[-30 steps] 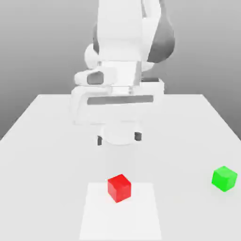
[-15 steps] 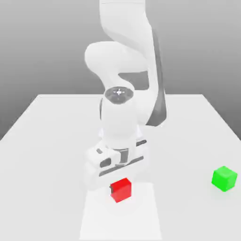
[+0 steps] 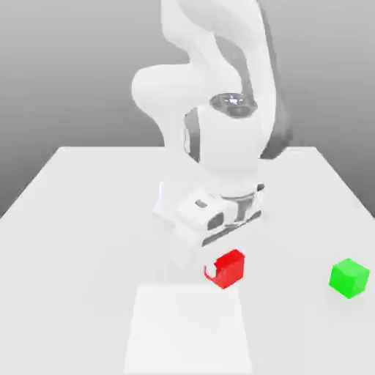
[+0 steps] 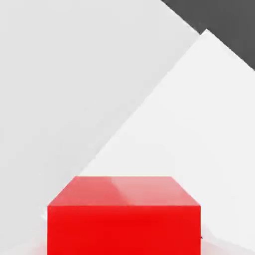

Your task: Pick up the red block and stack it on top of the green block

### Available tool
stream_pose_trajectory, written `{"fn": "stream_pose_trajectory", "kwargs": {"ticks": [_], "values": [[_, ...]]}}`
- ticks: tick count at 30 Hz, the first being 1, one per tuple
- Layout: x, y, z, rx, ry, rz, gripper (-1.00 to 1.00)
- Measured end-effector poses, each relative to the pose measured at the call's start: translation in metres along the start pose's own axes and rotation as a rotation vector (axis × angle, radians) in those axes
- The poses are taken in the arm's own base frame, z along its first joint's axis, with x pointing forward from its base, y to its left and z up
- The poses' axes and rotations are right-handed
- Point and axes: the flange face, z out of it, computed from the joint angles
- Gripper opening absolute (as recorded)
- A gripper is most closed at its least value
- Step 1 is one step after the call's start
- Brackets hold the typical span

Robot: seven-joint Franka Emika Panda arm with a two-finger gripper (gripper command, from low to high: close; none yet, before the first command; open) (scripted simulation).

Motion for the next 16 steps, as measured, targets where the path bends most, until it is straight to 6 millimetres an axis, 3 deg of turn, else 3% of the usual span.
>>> {"fn": "stream_pose_trajectory", "kwargs": {"ticks": [4, 7, 12, 13, 16], "values": [[-0.017, -0.11, -0.013, 0.001, 0.001, -0.217, -1.0], [-0.05, -0.185, -0.019, 0.006, 0.002, -0.369, -1.0], [-0.046, -0.188, 0.028, 0.007, 0.004, -0.36, -1.0], [-0.046, -0.188, 0.037, 0.007, 0.003, -0.361, 1.0], [-0.046, -0.188, 0.037, 0.007, 0.003, -0.361, 1.0]]}}
